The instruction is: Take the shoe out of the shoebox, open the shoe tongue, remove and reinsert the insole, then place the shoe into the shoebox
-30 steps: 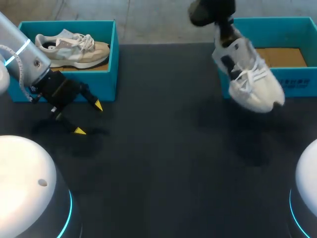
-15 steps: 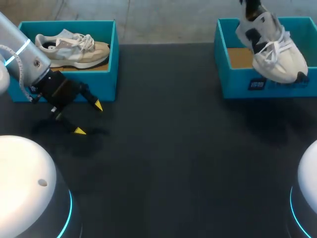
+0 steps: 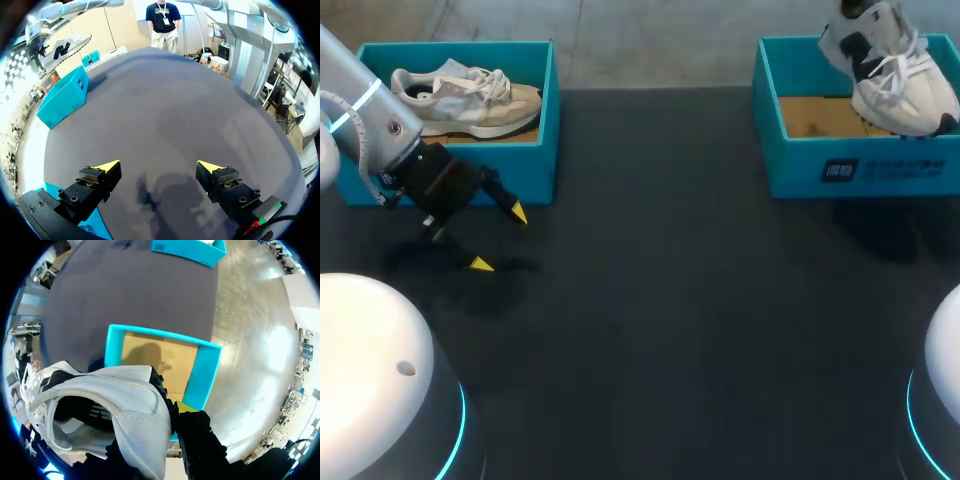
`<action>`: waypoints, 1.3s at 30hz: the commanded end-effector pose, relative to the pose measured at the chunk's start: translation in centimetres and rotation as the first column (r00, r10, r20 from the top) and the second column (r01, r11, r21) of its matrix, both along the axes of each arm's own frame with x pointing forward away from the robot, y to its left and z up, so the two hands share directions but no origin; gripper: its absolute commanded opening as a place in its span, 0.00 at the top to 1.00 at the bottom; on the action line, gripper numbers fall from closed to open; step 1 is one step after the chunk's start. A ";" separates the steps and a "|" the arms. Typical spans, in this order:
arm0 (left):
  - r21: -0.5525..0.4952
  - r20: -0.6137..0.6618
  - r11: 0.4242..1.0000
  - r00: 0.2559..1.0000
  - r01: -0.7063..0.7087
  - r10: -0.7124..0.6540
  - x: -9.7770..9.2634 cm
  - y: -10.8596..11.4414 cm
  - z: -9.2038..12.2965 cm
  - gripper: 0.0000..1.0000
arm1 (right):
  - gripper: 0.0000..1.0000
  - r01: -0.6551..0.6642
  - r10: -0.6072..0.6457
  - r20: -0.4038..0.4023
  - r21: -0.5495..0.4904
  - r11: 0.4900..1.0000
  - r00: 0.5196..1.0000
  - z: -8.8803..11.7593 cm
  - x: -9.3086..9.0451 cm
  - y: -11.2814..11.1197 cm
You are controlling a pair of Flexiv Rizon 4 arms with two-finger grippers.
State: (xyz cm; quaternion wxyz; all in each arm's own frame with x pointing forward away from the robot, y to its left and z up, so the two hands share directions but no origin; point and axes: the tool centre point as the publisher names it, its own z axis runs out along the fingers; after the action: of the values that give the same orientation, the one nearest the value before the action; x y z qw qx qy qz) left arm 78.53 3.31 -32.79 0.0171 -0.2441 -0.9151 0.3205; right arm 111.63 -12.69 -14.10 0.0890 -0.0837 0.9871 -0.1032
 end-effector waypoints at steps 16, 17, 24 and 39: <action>0.004 -0.002 1.000 1.000 0.002 -0.002 0.1 0.0 0.0 0.00 | 1.00 0.142 -0.142 0.015 0.036 0.989 0.990 0.0 3.1 -4.2; 0.004 -0.002 1.000 1.000 0.002 -0.002 0.1 0.0 0.0 0.00 | 1.00 0.168 -0.169 0.012 0.036 0.985 0.986 0.1 3.1 -4.3; 0.004 -0.002 1.000 1.000 0.002 -0.002 0.1 0.0 0.0 0.00 | 1.00 0.303 -0.303 -0.004 0.069 0.951 0.953 -0.3 2.8 -6.0; 0.004 -0.002 1.000 1.000 0.002 -0.002 0.1 0.0 0.0 0.00 | 1.00 0.772 -0.780 0.032 0.126 0.623 0.625 -1.2 0.2 -10.7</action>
State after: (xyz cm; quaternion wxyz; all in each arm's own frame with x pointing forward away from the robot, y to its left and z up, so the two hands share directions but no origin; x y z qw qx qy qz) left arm 78.53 3.32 -32.79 0.0171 -0.2441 -0.9151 0.3205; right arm 112.78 -23.34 -15.61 0.0804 0.2825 0.9522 -0.0834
